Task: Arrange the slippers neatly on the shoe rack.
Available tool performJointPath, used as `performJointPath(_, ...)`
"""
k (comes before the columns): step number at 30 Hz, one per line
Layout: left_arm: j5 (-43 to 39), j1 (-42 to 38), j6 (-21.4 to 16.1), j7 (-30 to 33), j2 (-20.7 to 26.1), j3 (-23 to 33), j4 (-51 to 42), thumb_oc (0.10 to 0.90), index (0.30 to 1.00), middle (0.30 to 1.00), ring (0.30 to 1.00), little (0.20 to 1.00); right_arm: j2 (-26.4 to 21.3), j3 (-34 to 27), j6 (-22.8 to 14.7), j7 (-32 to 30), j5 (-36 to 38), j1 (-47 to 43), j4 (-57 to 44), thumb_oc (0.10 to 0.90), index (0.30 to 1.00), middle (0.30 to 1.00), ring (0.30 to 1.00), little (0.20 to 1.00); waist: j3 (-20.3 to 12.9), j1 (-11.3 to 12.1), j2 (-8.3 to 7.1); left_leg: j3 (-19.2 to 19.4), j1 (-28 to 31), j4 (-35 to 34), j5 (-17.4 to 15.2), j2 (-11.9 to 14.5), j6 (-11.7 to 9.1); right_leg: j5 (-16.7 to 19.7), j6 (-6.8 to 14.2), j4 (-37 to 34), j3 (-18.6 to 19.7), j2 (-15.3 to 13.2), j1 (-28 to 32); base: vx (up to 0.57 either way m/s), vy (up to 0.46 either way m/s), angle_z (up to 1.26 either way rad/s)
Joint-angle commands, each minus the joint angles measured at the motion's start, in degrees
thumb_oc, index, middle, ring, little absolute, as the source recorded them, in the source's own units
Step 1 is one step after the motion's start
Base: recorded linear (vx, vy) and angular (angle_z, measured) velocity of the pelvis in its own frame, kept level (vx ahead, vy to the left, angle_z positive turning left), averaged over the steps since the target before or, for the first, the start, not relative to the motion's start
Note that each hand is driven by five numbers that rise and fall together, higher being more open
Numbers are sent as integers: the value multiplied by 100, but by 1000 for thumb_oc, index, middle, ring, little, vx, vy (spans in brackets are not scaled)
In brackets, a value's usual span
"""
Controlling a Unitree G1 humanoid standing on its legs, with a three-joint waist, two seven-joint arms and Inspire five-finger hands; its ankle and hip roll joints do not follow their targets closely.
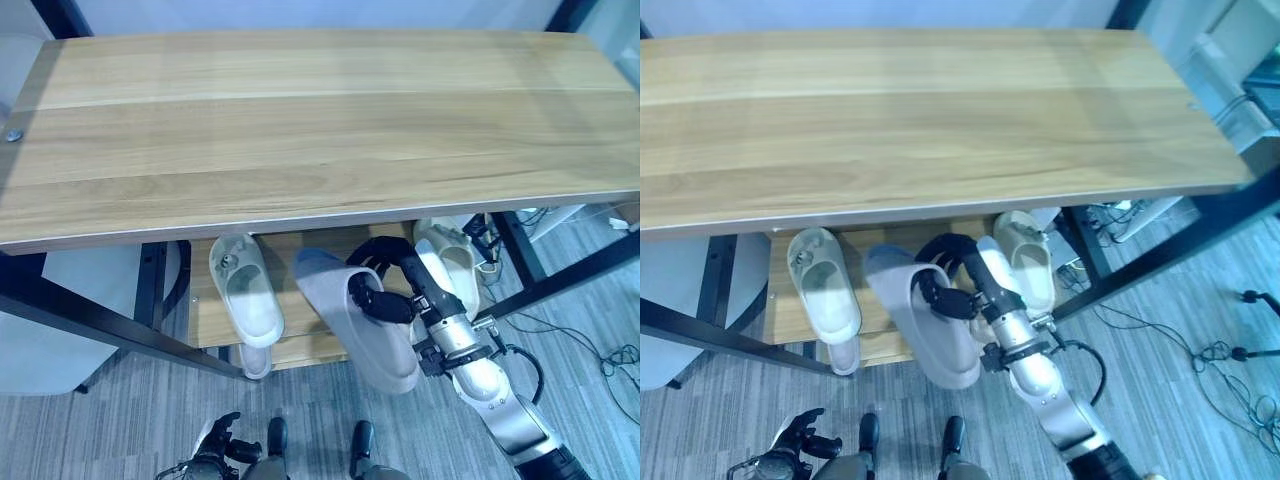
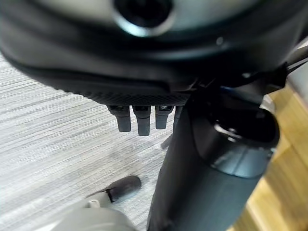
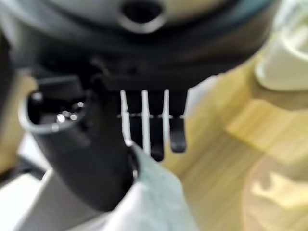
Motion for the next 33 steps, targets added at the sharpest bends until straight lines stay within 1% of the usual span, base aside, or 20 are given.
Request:
performJointPath(1, -429, 31, -176, 128, -41, 168, 248, 800, 900, 900, 900, 900, -230, 122, -627, 225, -1, -24, -677, 400, 300, 300, 300, 300, -215, 23, 50, -237, -4, 606, -652, 58, -68, -914, 275, 324, 66, -4, 554, -131, -73, -8)
performJointPath(4, -1138, -7, -390, 401, 151, 529, -187, 800, 900, 900, 900, 900, -324, 488, -748, 586, 417, 297, -613, 400, 300, 300, 300, 300, 142, 47, 75, -261, -255, 1384, -901, 127, -67, -1227, 162, 1128, 2, -24, 371, -136, -71, 7)
performJointPath(7, -1847, -52, -741, 778, 302, 931, -591, 800, 900, 900, 900, 900, -535, 950, -835, 741, 261, 469, -335, 400, 300, 300, 300, 300, 494, -16, 174, -370, -572, 2271, -1160, 218, -97, -1571, 83, 2108, -163, -86, 78, -158, -55, 10)
performJointPath(8, -1850, -54, -743, 779, 300, 938, -590, 800, 900, 900, 900, 900, -534, 963, -842, 734, 256, 452, -321, 400, 300, 300, 300, 300, 492, -31, 176, -380, -607, 2319, -1182, 219, -97, -1596, 82, 2154, -168, -89, 48, -125, -16, 31)
performJointPath(10, -2111, -101, -889, 1038, 379, 1068, -756, 800, 900, 900, 900, 900, -592, 1216, -765, 743, 144, 452, 50, 400, 300, 300, 300, 300, 703, -90, 286, -448, -1031, 2992, -1363, 324, -64, -1842, -6, 2994, -222, -189, -417, -179, 0, 24)
performJointPath(11, -2114, -106, -892, 1039, 379, 1074, -753, 800, 900, 900, 900, 900, -587, 1229, -772, 733, 138, 434, 68, 400, 300, 300, 300, 300, 691, -98, 285, -453, -1082, 3046, -1387, 325, -64, -1869, -7, 3050, -219, -193, -467, -185, 14, 11)
performJointPath(15, -2744, -213, -1055, 1273, 425, 1344, -800, 800, 900, 900, 900, 900, -520, 1389, -586, 507, 110, 41, 647, 400, 300, 300, 300, 300, 782, -129, 424, -498, -1922, 4144, -1805, 426, 43, -2419, -189, 4283, -141, -285, -1355, -130, 7, 0)
performJointPath(19, -3300, -364, -1120, 1433, 420, 1500, -454, 800, 900, 900, 900, 900, -435, 1348, -447, 33, 180, -891, 997, 400, 300, 300, 300, 300, 830, -88, 526, -536, -3160, 5462, -2213, 501, 190, -2905, -377, 5564, -11, -283, -2688, -157, -1, -4)
performJointPath(20, -3434, -365, -1102, 1472, 375, 1474, -409, 800, 900, 900, 900, 900, -371, 1361, -390, -132, 223, -1228, 1120, 400, 300, 300, 300, 300, 854, -62, 571, -562, -3400, 5816, -2456, 484, 190, -3151, -397, 5908, 99, -267, -2950, -152, 7, -24)
performJointPath(22, -3725, -432, -1094, 1547, 289, 1518, -207, 800, 900, 900, 900, 900, -275, 1393, -313, -492, 193, -1917, 1315, 400, 300, 300, 300, 300, 799, -4, 620, -579, -4277, 6577, -2690, 534, 286, -3364, -509, 6636, 262, -267, -3851, -155, 13, -30)
performJointPath(23, -3725, -431, -1094, 1546, 289, 1518, -207, 800, 900, 900, 900, 900, -274, 1394, -313, -493, 193, -1917, 1316, 400, 300, 300, 300, 300, 794, -5, 620, -580, -4284, 6580, -2691, 534, 286, -3365, -509, 6639, 262, -267, -3857, -246, 36, -30)
performJointPath(24, -4112, -489, -1081, 1760, 153, 1595, 72, 800, 900, 900, 900, 900, -156, 1381, -265, -1005, 272, -2710, 1488, 400, 300, 300, 300, 300, 728, 64, 685, -697, -5393, 7474, -2888, 573, 430, -3545, -651, 7539, 465, -241, -4958, -164, 29, -19)
performJointPath(25, -4115, -496, -1084, 1759, 154, 1602, 77, 800, 900, 900, 900, 900, -150, 1391, -267, -1012, 273, -2726, 1500, 400, 300, 300, 300, 300, 679, 62, 682, -705, -5485, 7533, -2912, 577, 430, -3569, -651, 7595, 469, -240, -5048, -195, 41, -22)
performJointPath(26, -4049, -476, -1171, 1944, 160, 1499, -63, 800, 900, 900, 900, 900, -126, 1356, -286, -1145, 431, -2969, 1562, 400, 300, 300, 300, 300, 654, 115, 728, -759, -5811, 7844, -3010, 571, 473, -3657, -684, 7961, 513, -277, -5386, -44, -2, -11)
performJointPath(27, -4009, -420, -1243, 2146, 159, 1363, -298, 800, 900, 900, 900, 900, -252, 1310, -321, -1444, 502, -3525, 1441, 400, 300, 300, 300, 300, 687, 183, 762, -884, -6382, 8558, -3204, 541, 511, -3802, -739, 8650, 580, -301, -5937, -41, -1, -5)
performJointPath(28, -4001, -421, -1238, 2158, 151, 1365, -309, 800, 900, 900, 900, 900, -256, 1315, -321, -1447, 503, -3533, 1444, 400, 300, 300, 300, 300, 654, 183, 767, -894, -6454, 8616, -3231, 541, 510, -3828, -737, 8705, 582, -302, -6003, -4, -25, 15)
performJointPath(29, -4108, -345, -1336, 2237, 187, 1294, -363, 800, 900, 900, 900, 900, -473, 1309, -328, -1548, 556, -4037, 1457, 400, 300, 300, 300, 300, 715, 257, 755, -997, -6965, 9314, -3449, 493, 559, -4010, -795, 9434, 623, -320, -6496, 38, -12, 25)
performJointPath(31, -4301, -343, -1375, 2319, 219, 1300, -253, 800, 900, 900, 900, 900, -630, 1401, -362, -1675, 662, -4478, 1561, 400, 300, 300, 300, 300, 787, 303, 738, -1045, -7442, 10040, -3693, 463, 611, -4220, -865, 10187, 687, -328, -6967, 56, -1, 18)
performJointPath(32, -4302, -344, -1376, 2318, 218, 1301, -251, 800, 900, 900, 900, 900, -629, 1403, -363, -1676, 662, -4482, 1563, 400, 300, 300, 300, 300, 780, 302, 738, -1046, -7455, 10049, -3698, 463, 611, -4225, -865, 10197, 688, -328, -6980, 95, 22, 16)
performJointPath(33, -4463, -387, -1351, 2392, 267, 1289, 26, 800, 900, 900, 900, 900, -851, 1554, -394, -1824, 687, -5042, 1665, 400, 300, 300, 300, 300, 903, 328, 729, -1130, -7863, 10759, -3919, 411, 643, -4409, -912, 10927, 762, -344, -7394, 89, 31, 16)
